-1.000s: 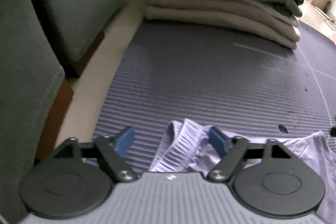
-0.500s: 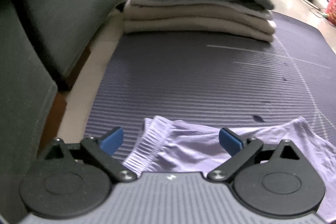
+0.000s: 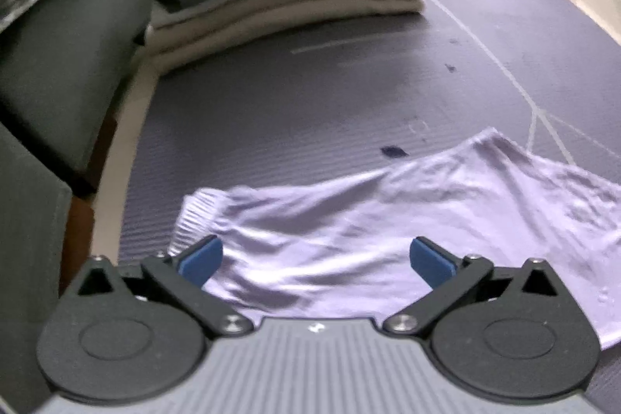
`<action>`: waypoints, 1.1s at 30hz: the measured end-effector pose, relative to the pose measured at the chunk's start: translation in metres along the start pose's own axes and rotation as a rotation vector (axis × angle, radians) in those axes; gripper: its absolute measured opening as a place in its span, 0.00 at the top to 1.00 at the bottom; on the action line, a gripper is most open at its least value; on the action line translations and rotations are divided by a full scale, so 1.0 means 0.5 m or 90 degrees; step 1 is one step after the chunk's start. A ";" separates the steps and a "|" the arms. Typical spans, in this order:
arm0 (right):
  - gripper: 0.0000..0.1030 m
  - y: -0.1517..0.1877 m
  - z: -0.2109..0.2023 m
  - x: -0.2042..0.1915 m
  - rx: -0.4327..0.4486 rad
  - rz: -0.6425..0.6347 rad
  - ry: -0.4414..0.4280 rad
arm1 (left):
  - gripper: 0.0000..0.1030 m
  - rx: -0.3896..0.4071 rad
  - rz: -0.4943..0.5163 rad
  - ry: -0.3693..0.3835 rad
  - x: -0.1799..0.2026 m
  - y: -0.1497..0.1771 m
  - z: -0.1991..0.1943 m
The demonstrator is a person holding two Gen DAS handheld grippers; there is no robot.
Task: Fold clothes
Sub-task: 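Open both grippers and lay the trousers flat on the mat, then grasp the trouser hem with the right gripper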
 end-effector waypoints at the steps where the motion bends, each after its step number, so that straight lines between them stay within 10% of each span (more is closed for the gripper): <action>1: 0.28 0.012 0.004 0.010 -0.002 0.008 0.001 | 0.00 -0.004 0.004 0.002 0.007 0.002 0.001; 26: 0.53 0.083 0.071 0.128 -0.004 0.173 -0.065 | 0.00 -0.013 0.106 0.025 0.120 0.024 0.005; 33: 0.95 0.084 0.066 0.120 0.008 0.180 -0.092 | 0.00 -0.010 0.109 0.031 0.125 0.022 0.003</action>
Point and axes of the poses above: each gripper's, at about its wrist camera, not at the fingertips, and z roughly the way its jaws point, x to its right, y to its underside, the point moved 2 cm from there along z, roughly the way its jaws point, and after that the axes turned 2 degrees about -x, right-handed, at the moved point
